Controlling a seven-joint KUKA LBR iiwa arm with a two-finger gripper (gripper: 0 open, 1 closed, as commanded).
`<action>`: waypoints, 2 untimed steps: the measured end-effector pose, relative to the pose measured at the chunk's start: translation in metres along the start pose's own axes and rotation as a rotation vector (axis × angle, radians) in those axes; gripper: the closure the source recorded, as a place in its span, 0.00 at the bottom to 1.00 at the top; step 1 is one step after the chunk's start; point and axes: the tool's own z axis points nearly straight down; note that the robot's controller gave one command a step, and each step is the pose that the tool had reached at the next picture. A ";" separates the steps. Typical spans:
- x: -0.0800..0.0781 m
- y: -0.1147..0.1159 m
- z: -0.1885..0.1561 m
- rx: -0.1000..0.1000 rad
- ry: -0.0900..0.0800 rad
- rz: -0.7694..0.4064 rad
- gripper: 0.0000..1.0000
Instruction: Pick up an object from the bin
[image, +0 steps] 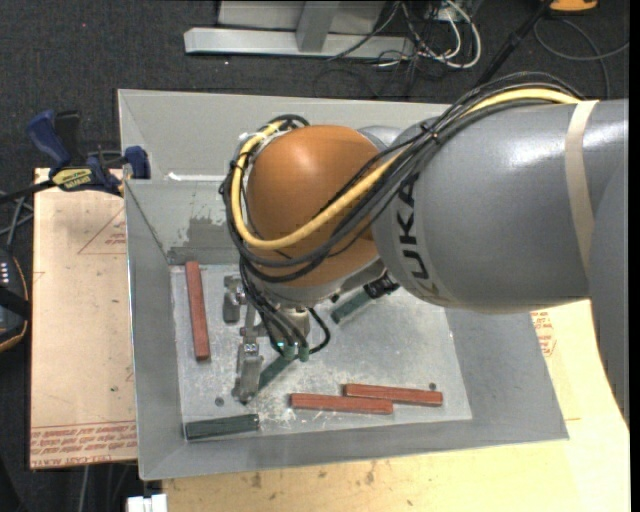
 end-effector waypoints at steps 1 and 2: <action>-0.002 -0.001 -0.004 -0.001 -0.007 0.004 0.00; 0.000 -0.008 0.023 -0.004 -0.016 -0.142 0.00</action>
Offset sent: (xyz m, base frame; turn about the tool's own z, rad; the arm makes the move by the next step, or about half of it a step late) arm -0.0099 -0.0368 -0.1257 -0.5870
